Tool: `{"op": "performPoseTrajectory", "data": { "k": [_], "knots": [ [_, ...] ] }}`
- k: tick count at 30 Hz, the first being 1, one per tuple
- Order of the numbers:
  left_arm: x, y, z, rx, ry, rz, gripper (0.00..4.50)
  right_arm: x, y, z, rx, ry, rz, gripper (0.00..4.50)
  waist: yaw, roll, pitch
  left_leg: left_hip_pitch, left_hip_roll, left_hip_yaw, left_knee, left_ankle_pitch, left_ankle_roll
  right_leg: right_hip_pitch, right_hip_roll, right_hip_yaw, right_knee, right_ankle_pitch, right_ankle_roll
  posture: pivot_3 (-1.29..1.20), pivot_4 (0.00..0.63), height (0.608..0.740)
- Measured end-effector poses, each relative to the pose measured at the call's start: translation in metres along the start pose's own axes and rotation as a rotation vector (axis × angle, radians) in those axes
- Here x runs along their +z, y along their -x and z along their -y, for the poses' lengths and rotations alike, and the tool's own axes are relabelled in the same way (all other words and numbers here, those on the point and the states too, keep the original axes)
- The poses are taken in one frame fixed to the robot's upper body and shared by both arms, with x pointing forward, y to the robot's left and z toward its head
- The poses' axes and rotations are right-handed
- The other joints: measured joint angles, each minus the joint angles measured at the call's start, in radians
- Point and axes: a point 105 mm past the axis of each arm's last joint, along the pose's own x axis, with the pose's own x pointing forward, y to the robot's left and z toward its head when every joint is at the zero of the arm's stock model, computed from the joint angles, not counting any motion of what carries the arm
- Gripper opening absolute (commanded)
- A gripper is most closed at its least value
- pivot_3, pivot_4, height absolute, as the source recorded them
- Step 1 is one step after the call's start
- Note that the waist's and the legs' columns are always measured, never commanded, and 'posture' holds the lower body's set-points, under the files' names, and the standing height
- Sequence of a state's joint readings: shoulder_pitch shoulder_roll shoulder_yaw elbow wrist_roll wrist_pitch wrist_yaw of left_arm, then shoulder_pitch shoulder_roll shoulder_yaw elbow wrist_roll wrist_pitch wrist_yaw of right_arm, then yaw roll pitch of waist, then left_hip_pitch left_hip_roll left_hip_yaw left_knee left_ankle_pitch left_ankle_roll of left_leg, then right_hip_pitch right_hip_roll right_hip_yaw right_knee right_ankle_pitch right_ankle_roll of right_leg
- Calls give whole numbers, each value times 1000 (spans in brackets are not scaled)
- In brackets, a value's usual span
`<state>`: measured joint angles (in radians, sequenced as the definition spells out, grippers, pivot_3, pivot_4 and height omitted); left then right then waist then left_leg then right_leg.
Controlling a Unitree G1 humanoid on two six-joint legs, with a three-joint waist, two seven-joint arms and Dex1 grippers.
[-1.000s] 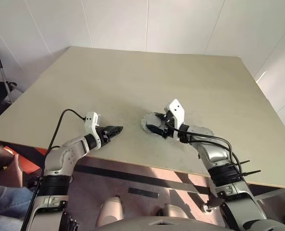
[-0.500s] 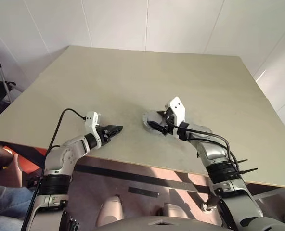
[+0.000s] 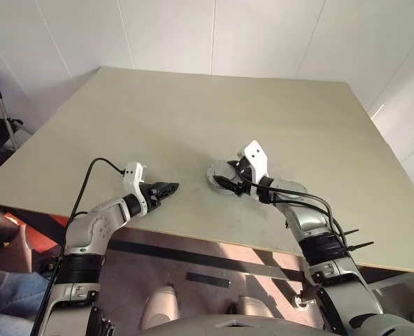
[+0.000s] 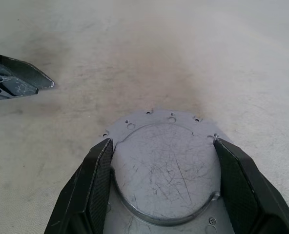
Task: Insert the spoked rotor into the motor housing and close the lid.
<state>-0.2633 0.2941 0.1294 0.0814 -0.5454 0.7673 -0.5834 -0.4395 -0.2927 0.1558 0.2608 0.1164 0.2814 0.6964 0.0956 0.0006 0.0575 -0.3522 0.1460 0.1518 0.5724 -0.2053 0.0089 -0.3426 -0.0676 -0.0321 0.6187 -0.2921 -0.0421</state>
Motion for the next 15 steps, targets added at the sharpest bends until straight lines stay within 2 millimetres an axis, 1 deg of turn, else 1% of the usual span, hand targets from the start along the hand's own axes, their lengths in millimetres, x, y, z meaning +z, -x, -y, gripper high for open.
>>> {"op": "performPoseTrajectory", "data": {
  "k": [4,15],
  "knots": [
    [-2,-1,0,-2,4,-7,2765,-3,0,2,-4,19,-34,3171,1,0,0,6,0,0,0,0,0,6,0,0,-1,0,0,0,0,740],
    [-3,-1,0,2,7,-8,2765,-3,-1,2,-5,37,-52,3171,1,-1,0,7,0,0,0,0,0,8,0,0,-1,0,0,0,0,740]
  ]
}}
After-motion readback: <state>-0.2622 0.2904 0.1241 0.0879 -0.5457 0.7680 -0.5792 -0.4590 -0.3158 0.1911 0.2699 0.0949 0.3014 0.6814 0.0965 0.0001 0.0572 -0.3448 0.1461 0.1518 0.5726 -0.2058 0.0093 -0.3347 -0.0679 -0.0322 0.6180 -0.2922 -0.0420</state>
